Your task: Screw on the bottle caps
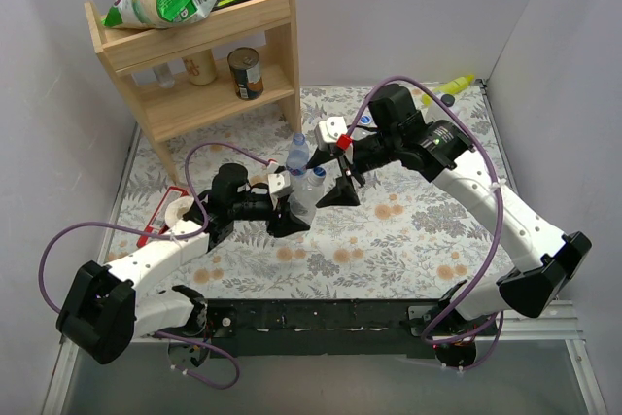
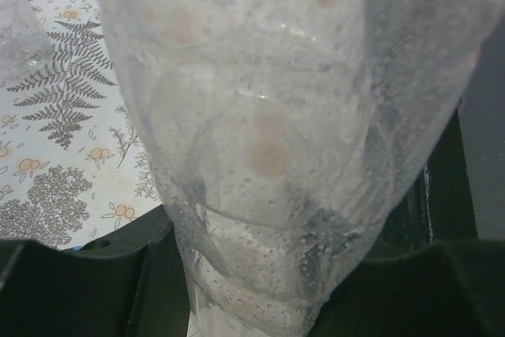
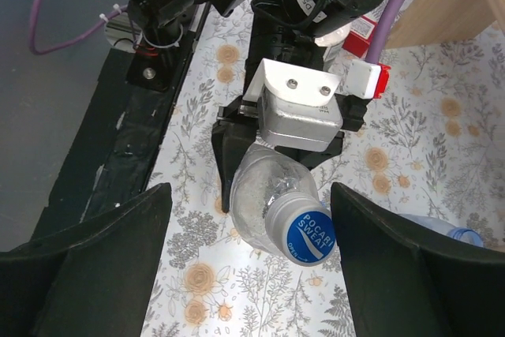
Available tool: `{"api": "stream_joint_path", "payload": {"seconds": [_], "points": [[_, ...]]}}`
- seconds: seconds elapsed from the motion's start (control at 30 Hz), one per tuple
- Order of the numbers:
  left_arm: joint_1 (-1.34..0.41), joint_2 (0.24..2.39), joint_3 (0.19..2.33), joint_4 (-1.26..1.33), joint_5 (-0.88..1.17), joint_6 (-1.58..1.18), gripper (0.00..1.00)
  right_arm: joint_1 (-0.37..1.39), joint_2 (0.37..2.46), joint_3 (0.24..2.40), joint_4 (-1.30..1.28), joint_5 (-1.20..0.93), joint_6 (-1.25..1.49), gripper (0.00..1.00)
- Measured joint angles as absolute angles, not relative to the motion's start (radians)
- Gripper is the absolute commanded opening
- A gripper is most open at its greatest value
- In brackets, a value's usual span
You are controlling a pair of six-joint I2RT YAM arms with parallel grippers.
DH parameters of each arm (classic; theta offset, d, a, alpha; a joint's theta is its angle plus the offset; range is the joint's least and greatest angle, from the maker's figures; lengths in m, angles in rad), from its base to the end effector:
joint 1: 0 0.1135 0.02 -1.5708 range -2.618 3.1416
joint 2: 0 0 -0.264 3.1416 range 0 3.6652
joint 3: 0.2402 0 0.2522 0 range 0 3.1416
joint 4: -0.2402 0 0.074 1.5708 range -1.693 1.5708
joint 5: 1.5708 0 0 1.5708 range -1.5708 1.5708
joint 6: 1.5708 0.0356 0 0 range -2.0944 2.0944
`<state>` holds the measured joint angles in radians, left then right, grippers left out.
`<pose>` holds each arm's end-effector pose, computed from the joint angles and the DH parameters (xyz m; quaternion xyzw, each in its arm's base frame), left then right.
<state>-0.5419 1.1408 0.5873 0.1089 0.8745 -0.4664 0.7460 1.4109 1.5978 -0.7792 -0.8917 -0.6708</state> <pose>0.1892 -0.1458 0.2341 0.2548 0.7570 -0.5471 0.2505 0.1923 0.2154 0.4248 -0.6720 0.4729 0.3963 0.4094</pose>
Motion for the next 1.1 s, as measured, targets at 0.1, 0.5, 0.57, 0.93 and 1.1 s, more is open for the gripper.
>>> {"api": "stream_joint_path", "payload": {"seconds": [0.1, 0.5, 0.57, 0.93, 1.1], "points": [[-0.547, 1.141, 0.582, 0.133, 0.872, -0.514, 0.0, 0.746, 1.405, 1.592, -0.769, -0.872, -0.681, 0.85], [-0.548, 1.137, 0.57, 0.125, 0.875, -0.49, 0.0, 0.75, 1.391, 1.548, -0.725, -0.805, -0.632, 0.82], [-0.547, 1.13, 0.57, 0.127, 0.868, -0.487, 0.0, 0.75, 1.409, 1.555, -0.75, -0.797, -0.633, 0.81], [-0.547, 1.113, 0.545, 0.197, 0.818, -0.583, 0.0, 0.749, 1.401, 1.559, -0.819, -0.701, -0.636, 0.85], [-0.542, 1.109, 0.538, 0.207, 0.801, -0.588, 0.0, 0.735, 1.328, 1.531, -0.868, -0.604, -0.617, 0.85]]}}
